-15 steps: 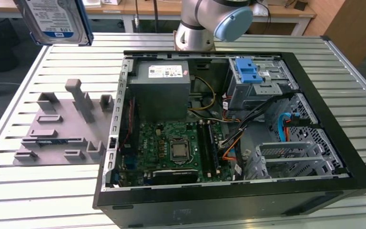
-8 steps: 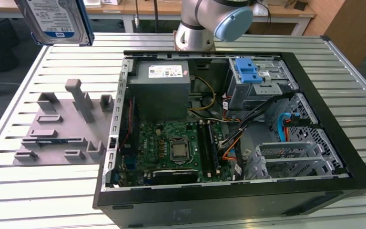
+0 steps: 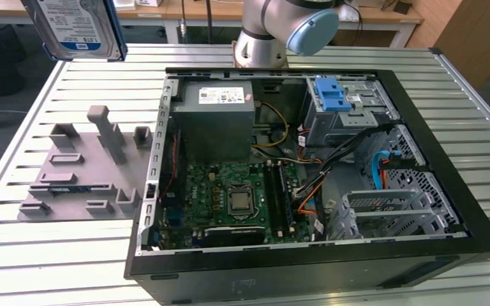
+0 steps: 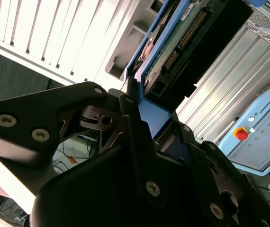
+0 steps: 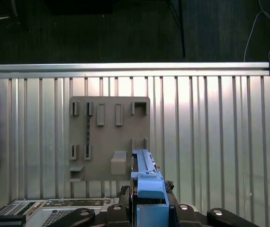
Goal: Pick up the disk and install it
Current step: 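Pick up the disk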
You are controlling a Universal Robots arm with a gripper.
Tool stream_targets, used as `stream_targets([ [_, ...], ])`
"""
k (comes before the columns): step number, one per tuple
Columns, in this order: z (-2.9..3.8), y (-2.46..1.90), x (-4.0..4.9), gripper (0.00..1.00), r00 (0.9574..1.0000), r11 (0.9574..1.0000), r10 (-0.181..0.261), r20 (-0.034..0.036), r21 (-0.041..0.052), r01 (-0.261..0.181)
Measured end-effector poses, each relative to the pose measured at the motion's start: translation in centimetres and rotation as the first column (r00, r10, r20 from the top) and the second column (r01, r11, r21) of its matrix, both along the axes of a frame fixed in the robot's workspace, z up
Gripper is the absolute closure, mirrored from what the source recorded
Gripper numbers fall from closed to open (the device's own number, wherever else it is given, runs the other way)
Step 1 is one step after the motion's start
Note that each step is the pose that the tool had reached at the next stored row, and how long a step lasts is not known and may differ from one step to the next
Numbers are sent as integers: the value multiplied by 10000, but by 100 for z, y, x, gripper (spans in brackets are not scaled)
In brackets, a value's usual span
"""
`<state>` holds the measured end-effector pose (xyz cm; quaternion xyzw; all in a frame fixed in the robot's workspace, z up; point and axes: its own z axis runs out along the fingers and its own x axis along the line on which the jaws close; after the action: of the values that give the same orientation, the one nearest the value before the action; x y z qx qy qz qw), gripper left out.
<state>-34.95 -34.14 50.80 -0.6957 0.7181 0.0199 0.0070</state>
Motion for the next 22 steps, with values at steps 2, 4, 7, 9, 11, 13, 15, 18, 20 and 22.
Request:
stream_targets([
  [2, 0, 0, 5, 64, 10000, 10000, 0, 1, 1, 0],
  [4, -1, 0, 10, 64, 10000, 10000, 0, 1, 1, 0],
  [7, 0, 0, 18, 64, 10000, 10000, 0, 0, 0, 0],
  [9, 0, 0, 23, 64, 10000, 10000, 0, 1, 1, 0],
  [11, 0, 0, 28, 64, 10000, 10000, 0, 1, 1, 0],
  [13, 0, 0, 33, 64, 10000, 10000, 0, 0, 0, 0],
  [15, 0, 0, 38, 64, 10000, 10000, 0, 0, 0, 0],
  [18, 0, 0, 45, 64, 10000, 10000, 0, 0, 0, 0],
  [20, 0, 0, 50, 64, 10000, 10000, 0, 0, 0, 0],
  [22, 0, 0, 55, 64, 10000, 10000, 0, 0, 0, 0],
])
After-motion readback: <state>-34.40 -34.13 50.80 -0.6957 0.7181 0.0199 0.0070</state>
